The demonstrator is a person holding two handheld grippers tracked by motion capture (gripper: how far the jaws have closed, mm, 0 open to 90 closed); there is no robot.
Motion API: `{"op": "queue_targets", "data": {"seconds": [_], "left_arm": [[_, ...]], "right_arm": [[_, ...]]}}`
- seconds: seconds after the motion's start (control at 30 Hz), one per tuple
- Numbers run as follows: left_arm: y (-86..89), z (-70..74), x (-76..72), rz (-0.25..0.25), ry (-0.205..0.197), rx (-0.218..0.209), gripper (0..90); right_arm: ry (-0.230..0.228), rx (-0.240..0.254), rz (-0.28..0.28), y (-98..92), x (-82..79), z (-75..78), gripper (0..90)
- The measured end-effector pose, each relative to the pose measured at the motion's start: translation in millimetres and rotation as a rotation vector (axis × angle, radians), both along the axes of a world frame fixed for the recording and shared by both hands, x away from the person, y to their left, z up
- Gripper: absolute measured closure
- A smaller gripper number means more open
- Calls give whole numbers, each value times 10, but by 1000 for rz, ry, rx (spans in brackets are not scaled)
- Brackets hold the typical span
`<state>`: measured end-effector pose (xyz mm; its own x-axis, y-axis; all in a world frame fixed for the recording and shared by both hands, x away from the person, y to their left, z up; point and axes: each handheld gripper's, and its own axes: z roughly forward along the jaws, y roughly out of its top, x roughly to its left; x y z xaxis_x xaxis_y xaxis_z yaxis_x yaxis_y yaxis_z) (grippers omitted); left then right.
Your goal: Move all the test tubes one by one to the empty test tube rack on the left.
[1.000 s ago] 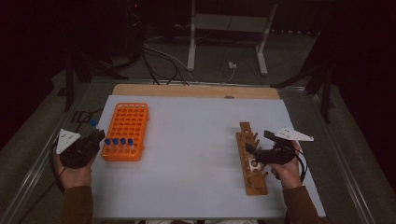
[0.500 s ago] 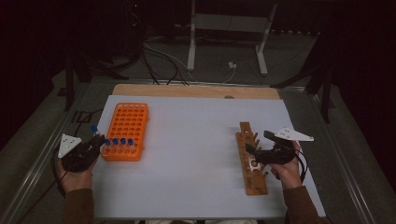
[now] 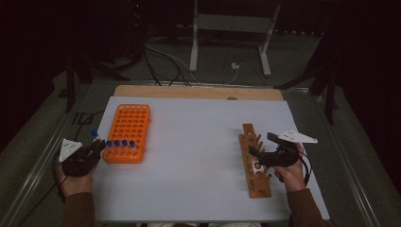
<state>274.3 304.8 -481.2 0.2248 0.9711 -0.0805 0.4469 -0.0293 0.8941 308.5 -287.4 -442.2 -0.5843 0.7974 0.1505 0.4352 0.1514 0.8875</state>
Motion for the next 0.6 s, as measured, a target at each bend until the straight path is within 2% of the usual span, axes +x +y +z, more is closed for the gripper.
{"op": "queue_targets", "data": {"seconds": [0.17,0.33,0.37,0.4,0.5,0.53,0.57,0.6], "left_arm": [[-28,-107,22,-13,68,40,783],[-35,-119,3,-25,95,69,787],[-45,-138,7,-31,112,87,787],[-65,-153,-1,-27,99,95,787],[-66,-146,-2,-20,106,87,786],[-64,-149,-15,-14,106,73,780],[-52,-148,-35,-9,107,30,758],[-39,-137,-71,14,109,11,704]], "right_arm": [[1,0,2,-1,-13,-2,0],[2,-2,4,-7,-29,-10,0],[2,-3,5,-7,-32,-14,0],[1,-4,5,-6,-36,-17,0],[-3,-16,5,-7,-60,-24,0],[-5,-21,2,-10,-71,-28,0],[-7,-25,-2,-15,-87,-30,0],[-11,-30,-7,-24,-109,-34,0]]}}
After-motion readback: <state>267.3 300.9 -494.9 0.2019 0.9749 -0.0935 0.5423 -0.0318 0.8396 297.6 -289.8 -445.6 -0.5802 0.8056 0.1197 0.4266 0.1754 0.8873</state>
